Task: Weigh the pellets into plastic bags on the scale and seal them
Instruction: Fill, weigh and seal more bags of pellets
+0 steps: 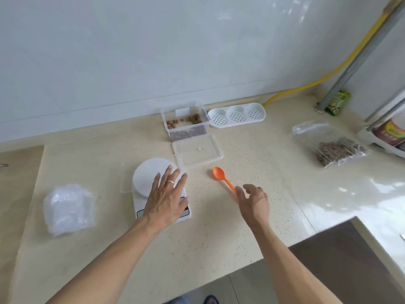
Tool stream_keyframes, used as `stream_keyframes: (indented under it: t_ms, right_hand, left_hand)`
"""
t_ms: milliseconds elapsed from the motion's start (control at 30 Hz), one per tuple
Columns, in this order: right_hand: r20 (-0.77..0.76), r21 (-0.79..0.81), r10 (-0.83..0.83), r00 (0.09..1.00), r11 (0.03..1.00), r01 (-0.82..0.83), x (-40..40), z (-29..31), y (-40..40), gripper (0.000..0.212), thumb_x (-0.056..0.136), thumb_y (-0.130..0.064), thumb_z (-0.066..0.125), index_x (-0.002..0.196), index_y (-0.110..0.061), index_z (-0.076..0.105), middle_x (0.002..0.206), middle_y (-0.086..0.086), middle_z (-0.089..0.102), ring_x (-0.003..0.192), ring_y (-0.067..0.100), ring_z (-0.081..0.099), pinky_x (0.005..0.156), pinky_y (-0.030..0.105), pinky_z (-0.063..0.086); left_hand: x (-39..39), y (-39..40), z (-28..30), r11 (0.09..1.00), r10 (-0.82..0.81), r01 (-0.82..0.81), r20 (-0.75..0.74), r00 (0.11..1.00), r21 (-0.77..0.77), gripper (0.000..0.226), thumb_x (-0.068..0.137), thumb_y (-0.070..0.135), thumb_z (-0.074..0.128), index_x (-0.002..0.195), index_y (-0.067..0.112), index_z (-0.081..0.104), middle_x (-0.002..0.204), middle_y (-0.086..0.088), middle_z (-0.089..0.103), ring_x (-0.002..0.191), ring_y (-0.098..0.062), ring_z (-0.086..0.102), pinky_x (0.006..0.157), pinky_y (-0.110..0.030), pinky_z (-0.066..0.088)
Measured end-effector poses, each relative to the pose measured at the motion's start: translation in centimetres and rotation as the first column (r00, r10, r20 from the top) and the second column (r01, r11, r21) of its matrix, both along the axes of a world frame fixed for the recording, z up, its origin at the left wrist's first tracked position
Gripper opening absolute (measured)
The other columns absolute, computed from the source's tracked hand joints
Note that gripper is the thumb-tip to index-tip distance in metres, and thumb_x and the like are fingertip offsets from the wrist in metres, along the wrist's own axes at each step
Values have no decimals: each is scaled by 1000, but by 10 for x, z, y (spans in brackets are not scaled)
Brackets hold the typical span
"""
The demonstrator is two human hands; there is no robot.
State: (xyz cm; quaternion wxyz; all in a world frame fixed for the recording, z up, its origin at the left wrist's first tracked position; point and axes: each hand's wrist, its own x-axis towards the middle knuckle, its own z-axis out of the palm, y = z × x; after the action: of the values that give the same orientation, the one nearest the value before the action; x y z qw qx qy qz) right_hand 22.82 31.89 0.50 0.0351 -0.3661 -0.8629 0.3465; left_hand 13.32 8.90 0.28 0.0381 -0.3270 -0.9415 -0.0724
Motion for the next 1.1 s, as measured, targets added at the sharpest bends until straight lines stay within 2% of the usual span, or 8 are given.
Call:
stream_keyframes:
  t_ms: [133, 233, 433, 533, 700, 800, 900, 1100]
  right_hand:
    - [57, -117, -65, 996, 991, 71, -4, -13, 14, 49, 95, -47, 54, 131, -15, 61, 119, 13, 61, 118, 31, 51, 102, 44, 42]
    - [136, -64, -30, 990, 997, 39, -10, -22, 8, 42, 95, -38, 57, 135, -23, 58, 123, 11, 53, 117, 30, 46, 100, 42, 41]
    - [211, -11, -23, 977, 1000, 26, -36, -29, -6, 23, 91, -18, 54, 110, -21, 67, 105, 5, 61, 99, 25, 56, 86, 39, 48]
    - [163, -170, -68, 984, 981, 96, -56, -19, -15, 14, 91, -13, 54, 101, -15, 63, 93, 5, 65, 83, 22, 61, 72, 35, 52]
    - [14, -381, -48, 999, 923, 49, -106, 8, -49, 11, 102, -15, 46, 112, -16, 46, 96, 1, 58, 77, 18, 66, 59, 27, 52]
    - [29, -358, 16, 999, 934, -4, -130, 11, -68, 20, 98, -21, 52, 117, -17, 51, 96, 1, 60, 81, 19, 62, 68, 32, 53]
    - [81, -320, 52, 995, 947, -24, -141, 10, -78, 27, 90, -38, 60, 104, -15, 62, 91, 3, 68, 78, 17, 63, 65, 28, 48]
    - [-5, -482, 140, 990, 867, -125, -152, 27, -82, 10, 86, -10, 64, 90, -12, 72, 78, 7, 75, 44, 2, 43, 46, 18, 36]
  left_hand:
    - [-19, 24, -7, 995, -99, 98, 11, 995, 15, 63, 80, 40, 57, 135, 10, 52, 141, -14, 49, 139, -30, 28, 108, -56, 34]
    - [-33, 29, -10, 989, -149, 149, 44, 988, 15, 63, 84, 41, 52, 139, 10, 48, 144, -13, 45, 142, -30, 24, 112, -54, 28]
    - [-67, 15, -10, 989, -150, 149, 102, 983, 15, 63, 89, 37, 61, 143, 12, 41, 150, -13, 39, 145, -31, 21, 115, -52, 20]
    - [-85, 1, -7, 995, -102, 99, 117, 988, 32, 62, 88, 35, 63, 142, 11, 43, 147, -14, 42, 143, -33, 26, 114, -54, 22]
    - [-108, -27, -1, 998, 6, -13, 118, 993, 58, 59, 88, 34, 64, 138, 9, 47, 145, -15, 45, 141, -34, 30, 112, -54, 24]
    - [-120, -48, -1, 996, 61, -69, 108, 992, 64, 59, 89, 37, 61, 138, 9, 46, 144, -16, 46, 140, -35, 33, 111, -55, 26]
    - [-128, -64, 0, 991, 102, -111, 108, 989, 79, 58, 89, 37, 61, 137, 8, 47, 142, -16, 47, 138, -36, 36, 110, -56, 29]
    - [-137, -72, 8, 968, 148, -177, 167, 975, 177, 40, 90, 32, 55, 125, 12, 59, 134, -17, 54, 136, -35, 39, 109, -57, 28]
